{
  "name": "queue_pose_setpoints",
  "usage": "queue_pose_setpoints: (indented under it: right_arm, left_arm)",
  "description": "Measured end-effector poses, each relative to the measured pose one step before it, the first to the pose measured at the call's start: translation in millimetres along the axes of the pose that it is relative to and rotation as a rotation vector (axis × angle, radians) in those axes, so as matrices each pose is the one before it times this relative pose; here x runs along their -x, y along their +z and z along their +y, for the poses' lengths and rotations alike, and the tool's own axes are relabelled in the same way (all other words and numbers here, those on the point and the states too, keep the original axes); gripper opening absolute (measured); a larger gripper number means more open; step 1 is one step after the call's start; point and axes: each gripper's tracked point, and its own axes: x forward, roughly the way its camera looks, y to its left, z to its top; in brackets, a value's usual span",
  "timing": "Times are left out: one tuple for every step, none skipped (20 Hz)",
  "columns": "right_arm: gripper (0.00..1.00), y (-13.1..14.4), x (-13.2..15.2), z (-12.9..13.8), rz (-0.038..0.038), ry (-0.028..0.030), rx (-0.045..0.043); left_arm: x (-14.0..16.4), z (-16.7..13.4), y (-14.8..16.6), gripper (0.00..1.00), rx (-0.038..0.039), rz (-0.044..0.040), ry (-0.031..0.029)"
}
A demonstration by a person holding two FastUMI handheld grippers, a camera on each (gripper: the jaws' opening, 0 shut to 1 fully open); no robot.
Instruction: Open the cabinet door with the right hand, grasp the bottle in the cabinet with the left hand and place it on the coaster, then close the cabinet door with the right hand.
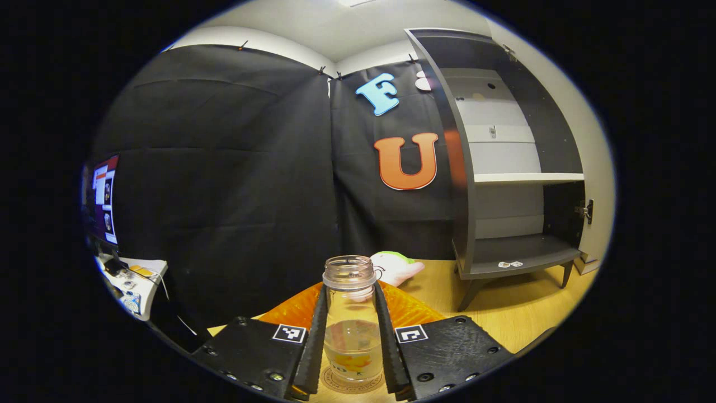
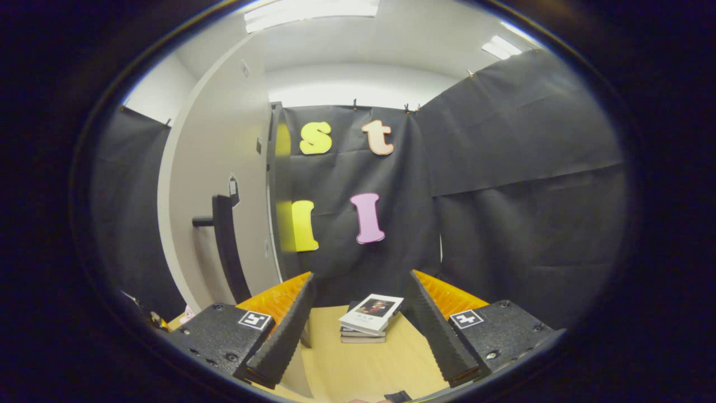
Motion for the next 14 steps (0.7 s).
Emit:
queue_pose_setpoints:
  right_arm:
    - [0.98,1.42,-1.12,-2.46,-0.0017,-0.01668,-0.00358]
    - [0.97,0.73,0.48,-2.41,-0.00244,-0.01426,0.00015]
    - [0.98,1.62,1.02,-1.85,-0.00523,-0.00813,-0.00114]
    - [0.98,1.01,0.28,-0.92,-0.0041,-0.00795,-0.00068]
    - [1.0,1.03,-0.89,-1.26,-0.00272,-0.00816,0.00204]
    - [1.0,0.68,0.43,-1.16,-0.00179,-0.00781,0.00462]
    - [0.98,-0.2,0.32,-2.72,-0.00158,-0.00829,0.00785]
    - [0.98,0.58,0.01,-1.77,-0.00412,-0.00586,0.00753]
    - [1.0,-0.21,-0.08,-1.85,0.00005,-0.0052,0.00514]
    - [1.0,-1.09,-0.18,-0.93,0.00555,-0.00436,0.0011]
    - [0.98,-1.12,2.37,0.46,0.00678,0.00045,-0.00119]
    - [0.98,-0.84,1.2,0.98,0.00472,0.00111,-0.00183]
    - [1.0,-0.88,0.71,0.06,0.00577,0.0001,-0.00122]
    - [1.0,-1.14,1.21,0.3,0.00624,0.00189,0.00136]
  left_arm:
    - [-0.56,4.08,-11.22,0.43,0.00719,0.01596,0.00461]
    - [1.12,3.81,-8.19,0.43,0.00246,0.00875,0.00613]
    - [2.28,2.36,-5.37,0.43,-0.00434,0.00621,0.00841]
    - [2.37,1.38,-0.91,0.43,-0.00838,-0.01154,0.00231]
    - [-0.2,2.04,3.38,0.38,-0.02211,-0.02962,0.01052]
    - [0.86,5.22,3.36,0.43,-0.03762,-0.02781,0.01672]
    - [0.83,-0.24,0.12,0.43,-0.01946,-0.01308,-0.00112]
    - [0.55,-4.19,-3.06,0.43,0.00839,0.00081,-0.01585]
    - [2.08,-3.3,-4.18,0.43,0.01466,0.01238,-0.00905]
    - [0.13,1.81,3.11,0.43,0.00114,-0.01336,0.00594]
    - [-1.73,-0.93,0.05,0.43,0.01488,-0.00015,-0.01293]
    - [0.76,-1.64,-2.46,0.43,0.02493,0.01171,-0.00939]
    - [1.18,3.76,2.59,0.43,0.0101,-0.01855,0.01015]
    - [-1.27,1.02,-1.11,0.43,0.02255,0.00022,0.00377]
